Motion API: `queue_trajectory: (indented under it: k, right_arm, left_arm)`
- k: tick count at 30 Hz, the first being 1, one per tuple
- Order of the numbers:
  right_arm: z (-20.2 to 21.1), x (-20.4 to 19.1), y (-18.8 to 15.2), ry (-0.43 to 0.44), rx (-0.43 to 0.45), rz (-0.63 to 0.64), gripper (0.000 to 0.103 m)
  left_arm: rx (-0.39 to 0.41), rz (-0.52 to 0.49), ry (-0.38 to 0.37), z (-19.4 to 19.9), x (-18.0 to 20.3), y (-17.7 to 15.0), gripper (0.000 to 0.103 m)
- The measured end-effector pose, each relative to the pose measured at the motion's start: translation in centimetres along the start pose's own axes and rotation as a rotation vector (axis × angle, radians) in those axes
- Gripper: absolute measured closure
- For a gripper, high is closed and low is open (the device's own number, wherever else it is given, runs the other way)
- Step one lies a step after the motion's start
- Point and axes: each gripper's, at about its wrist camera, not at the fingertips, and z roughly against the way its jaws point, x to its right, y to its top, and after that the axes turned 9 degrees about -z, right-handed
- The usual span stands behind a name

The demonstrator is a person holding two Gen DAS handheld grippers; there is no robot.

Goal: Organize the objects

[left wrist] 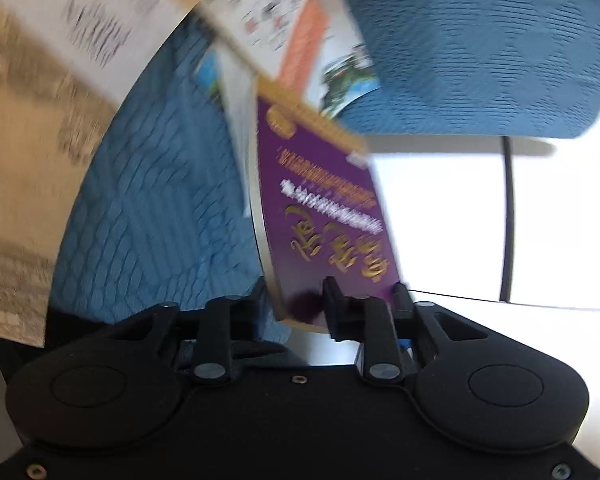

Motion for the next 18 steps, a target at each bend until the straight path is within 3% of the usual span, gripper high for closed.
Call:
queue_trajectory:
  k: [6, 18]
  right_arm:
    - [0.4, -1.1, -2.3, -0.008, -0.004, 0.021, 0.086]
    - [2.5, -8.9, -4.9, 0.069, 0.035, 0.093, 0.086]
  left_arm:
    - [0.036, -0.118, 0.042, 3.4, 2.6, 0.4, 0.084]
    - [0.107, -0.162, -0.026, 11.8, 5.0, 1.7, 0.084]
